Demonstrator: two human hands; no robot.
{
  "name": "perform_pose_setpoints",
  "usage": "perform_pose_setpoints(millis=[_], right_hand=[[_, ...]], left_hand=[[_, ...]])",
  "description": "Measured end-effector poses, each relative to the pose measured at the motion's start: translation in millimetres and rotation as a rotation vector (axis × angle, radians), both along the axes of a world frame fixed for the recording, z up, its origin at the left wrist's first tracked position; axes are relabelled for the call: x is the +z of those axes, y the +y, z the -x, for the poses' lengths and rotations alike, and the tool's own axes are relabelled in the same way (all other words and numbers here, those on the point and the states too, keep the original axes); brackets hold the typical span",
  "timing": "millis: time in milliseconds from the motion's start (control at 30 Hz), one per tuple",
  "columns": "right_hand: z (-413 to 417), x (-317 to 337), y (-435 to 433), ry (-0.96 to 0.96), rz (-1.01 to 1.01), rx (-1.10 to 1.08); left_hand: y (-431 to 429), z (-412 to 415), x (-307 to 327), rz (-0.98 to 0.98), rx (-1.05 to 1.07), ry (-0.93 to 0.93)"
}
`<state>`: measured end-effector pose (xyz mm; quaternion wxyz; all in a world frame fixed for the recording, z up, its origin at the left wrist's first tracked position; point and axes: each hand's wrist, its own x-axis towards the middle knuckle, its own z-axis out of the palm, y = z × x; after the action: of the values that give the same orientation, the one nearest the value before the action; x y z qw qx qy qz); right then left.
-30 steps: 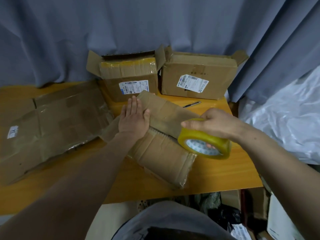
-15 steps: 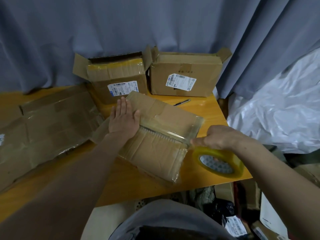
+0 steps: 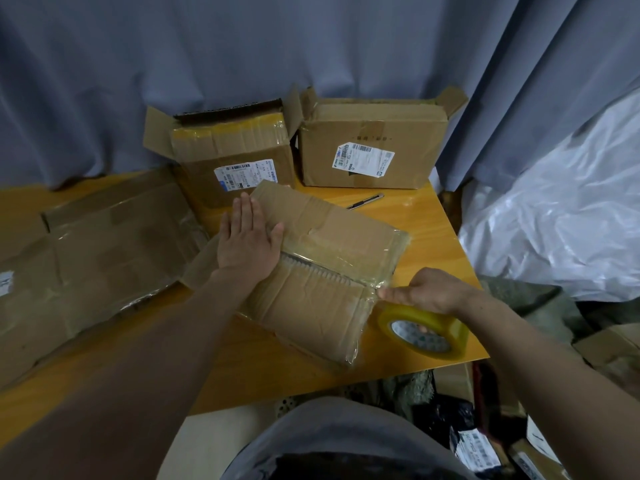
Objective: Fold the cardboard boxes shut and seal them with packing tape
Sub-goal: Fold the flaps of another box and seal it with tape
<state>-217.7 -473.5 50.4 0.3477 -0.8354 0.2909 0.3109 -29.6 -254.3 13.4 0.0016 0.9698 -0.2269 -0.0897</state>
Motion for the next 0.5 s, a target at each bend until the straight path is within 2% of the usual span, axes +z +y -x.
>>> perform_pose_setpoints(millis=[133, 300, 400, 500], right_hand=[[1.5, -4.4, -0.7, -0.083, -0.053, -0.005], [-3.0, -3.0, -3.4, -0.073, -0.05, 0.037], [-6.8, -5.6, -5.5, -0.047, -0.037, 0.065], [-13.7, -6.4, -4.7, -0.059, 0.038, 0.062]], left_hand=[[-13.2, 15.8, 4.9, -0.039, -0.007, 0.017], [-54.0, 79.0, -0.7, 0.116, -0.332, 0.114], [-37.7, 56.9, -1.0, 0.087, -0.467, 0.098], [-6.8, 7.5, 2.2, 0.026, -0.317, 0.08]])
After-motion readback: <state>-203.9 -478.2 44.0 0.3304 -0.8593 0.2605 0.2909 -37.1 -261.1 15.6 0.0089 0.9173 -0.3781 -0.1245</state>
